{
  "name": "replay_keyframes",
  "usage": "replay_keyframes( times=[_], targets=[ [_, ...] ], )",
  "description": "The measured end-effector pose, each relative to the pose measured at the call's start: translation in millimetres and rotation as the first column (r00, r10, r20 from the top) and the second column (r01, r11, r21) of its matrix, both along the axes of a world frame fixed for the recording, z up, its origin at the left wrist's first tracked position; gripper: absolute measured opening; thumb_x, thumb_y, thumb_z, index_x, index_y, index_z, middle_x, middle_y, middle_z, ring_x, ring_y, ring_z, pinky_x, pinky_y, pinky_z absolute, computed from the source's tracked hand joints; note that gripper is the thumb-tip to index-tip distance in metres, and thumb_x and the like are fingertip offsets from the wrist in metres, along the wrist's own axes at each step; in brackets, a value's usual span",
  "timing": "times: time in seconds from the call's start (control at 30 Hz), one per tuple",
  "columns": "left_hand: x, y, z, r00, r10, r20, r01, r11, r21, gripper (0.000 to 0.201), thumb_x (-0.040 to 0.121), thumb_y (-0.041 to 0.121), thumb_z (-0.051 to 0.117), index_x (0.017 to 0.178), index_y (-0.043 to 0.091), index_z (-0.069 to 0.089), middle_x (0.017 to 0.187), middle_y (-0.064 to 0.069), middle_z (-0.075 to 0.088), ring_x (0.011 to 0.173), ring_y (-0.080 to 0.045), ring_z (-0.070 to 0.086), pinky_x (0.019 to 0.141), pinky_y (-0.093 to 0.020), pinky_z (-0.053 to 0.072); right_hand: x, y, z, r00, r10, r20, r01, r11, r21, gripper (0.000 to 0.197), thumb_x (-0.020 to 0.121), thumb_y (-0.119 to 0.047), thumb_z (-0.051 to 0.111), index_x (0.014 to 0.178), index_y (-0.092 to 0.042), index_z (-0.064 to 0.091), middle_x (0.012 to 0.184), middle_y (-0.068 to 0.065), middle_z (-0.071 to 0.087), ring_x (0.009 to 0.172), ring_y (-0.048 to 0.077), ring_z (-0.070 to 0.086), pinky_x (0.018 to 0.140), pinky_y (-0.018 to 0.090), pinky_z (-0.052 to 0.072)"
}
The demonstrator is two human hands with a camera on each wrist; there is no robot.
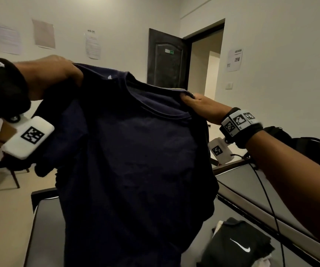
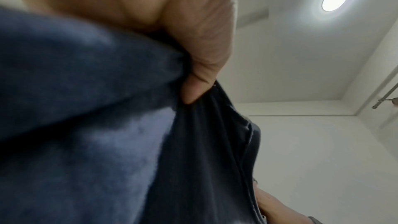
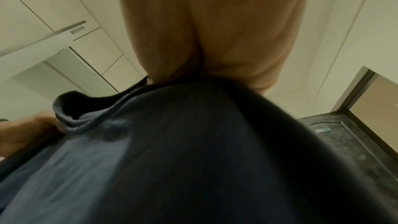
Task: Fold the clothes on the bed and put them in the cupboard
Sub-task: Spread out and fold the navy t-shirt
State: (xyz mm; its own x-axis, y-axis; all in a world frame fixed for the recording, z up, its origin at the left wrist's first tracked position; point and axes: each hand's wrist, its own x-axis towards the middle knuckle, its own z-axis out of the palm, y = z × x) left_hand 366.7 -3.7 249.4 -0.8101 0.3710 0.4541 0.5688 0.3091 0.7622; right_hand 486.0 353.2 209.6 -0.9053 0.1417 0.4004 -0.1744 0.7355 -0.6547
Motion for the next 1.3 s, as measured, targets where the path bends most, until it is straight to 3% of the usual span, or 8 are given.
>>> replay_keyframes(
  times=[0.17, 0.3, 0.5, 0.73, 0.87, 0.97, 1.07, 1.3],
  targets=[
    [-6, -13, -5, 0.999, -0.035, 0.021, 0.035, 0.999, -0.006, 0.060, 0.082, 0.062, 0.064, 0.097, 0.004, 0.069, 0.086, -0.009, 0.076, 0.074, -0.023, 0.072, 0.073, -0.038, 0.060, 1, 25, -9, 0.934, 0.225, 0.277, -0.204, 0.974, -0.103, 0.053, 0.079, -0.014, 0.083, 0.126, -0.013, 0.058, 0.129, 0.009, 0.065, 0.119, 0.025, 0.064, 0.101, 0.037, 0.052],
    [-22, -25, -2, 0.888, 0.102, -0.449, -0.262, 0.914, -0.309, 0.093, 0.070, 0.093, 0.044, 0.084, 0.003, 0.066, 0.081, -0.018, 0.068, 0.080, -0.038, 0.064, 0.079, -0.051, 0.053, 6, 27, -16, 0.938, -0.045, 0.343, -0.068, 0.948, 0.309, 0.032, 0.081, -0.016, 0.083, 0.109, -0.019, 0.067, 0.097, -0.006, 0.072, 0.088, 0.016, 0.068, 0.070, 0.022, 0.055],
    [-53, -37, -6, 0.751, 0.033, -0.660, -0.379, 0.839, -0.390, 0.030, 0.084, 0.026, 0.075, 0.069, 0.022, 0.050, 0.069, -0.004, 0.057, 0.066, -0.028, 0.050, 0.068, -0.044, 0.045, 16, 34, -22, 0.982, 0.006, 0.186, -0.014, 0.999, 0.042, 0.015, 0.088, -0.021, 0.074, 0.073, -0.022, 0.070, 0.076, -0.004, 0.070, 0.077, 0.013, 0.068, 0.069, 0.022, 0.053],
    [-71, -37, -12, 0.999, 0.028, -0.027, -0.033, 0.968, -0.247, 0.035, 0.091, -0.016, 0.052, 0.090, 0.019, 0.056, 0.091, -0.010, 0.067, 0.070, -0.028, 0.055, 0.064, -0.033, 0.046, 21, 34, -19, 0.991, 0.133, 0.022, -0.122, 0.953, -0.277, 0.010, 0.095, -0.021, 0.060, 0.099, -0.011, 0.059, 0.093, 0.005, 0.066, 0.081, 0.014, 0.065, 0.071, 0.022, 0.056],
    [-56, -29, -11, 0.996, -0.038, 0.082, 0.042, 0.998, -0.046, 0.036, 0.097, -0.010, 0.045, 0.097, 0.023, 0.057, 0.090, -0.006, 0.066, 0.074, -0.025, 0.059, 0.053, -0.032, 0.055, 22, 48, -6, 0.993, -0.053, -0.103, 0.055, 0.998, 0.020, 0.012, 0.102, -0.018, 0.055, 0.095, -0.019, 0.066, 0.090, 0.002, 0.066, 0.082, 0.014, 0.063, 0.074, 0.023, 0.052],
    [-46, -25, -10, 0.963, 0.020, -0.268, -0.065, 0.985, -0.160, 0.014, 0.094, 0.014, 0.056, 0.097, 0.028, 0.058, 0.088, -0.005, 0.065, 0.073, -0.024, 0.059, 0.063, -0.035, 0.056, 27, 55, 5, 0.962, -0.159, -0.224, 0.225, 0.923, 0.312, 0.021, 0.104, -0.024, 0.052, 0.093, -0.021, 0.069, 0.090, 0.005, 0.061, 0.080, 0.017, 0.055, 0.070, 0.024, 0.044],
    [-40, -27, -15, 0.816, -0.104, -0.569, -0.206, 0.867, -0.454, 0.032, 0.084, 0.030, 0.071, 0.098, 0.037, 0.044, 0.091, 0.003, 0.065, 0.077, -0.023, 0.062, 0.079, -0.044, 0.049, 26, 53, 11, 0.944, -0.176, -0.279, 0.241, 0.945, 0.221, 0.027, 0.106, -0.027, 0.048, 0.108, -0.013, 0.071, 0.100, 0.008, 0.065, 0.088, 0.017, 0.059, 0.080, 0.031, 0.048],
    [-58, -42, -26, 0.595, -0.020, -0.803, -0.461, 0.810, -0.362, 0.045, 0.073, 0.035, 0.082, 0.094, 0.039, 0.043, 0.071, 0.000, 0.057, 0.059, -0.028, 0.056, 0.064, -0.042, 0.050, 48, 51, 14, 0.984, -0.063, -0.166, 0.064, 0.998, 0.004, 0.031, 0.091, -0.036, 0.070, 0.116, -0.020, 0.063, 0.112, 0.004, 0.067, 0.101, 0.016, 0.065, 0.083, 0.021, 0.053]
  ],
)
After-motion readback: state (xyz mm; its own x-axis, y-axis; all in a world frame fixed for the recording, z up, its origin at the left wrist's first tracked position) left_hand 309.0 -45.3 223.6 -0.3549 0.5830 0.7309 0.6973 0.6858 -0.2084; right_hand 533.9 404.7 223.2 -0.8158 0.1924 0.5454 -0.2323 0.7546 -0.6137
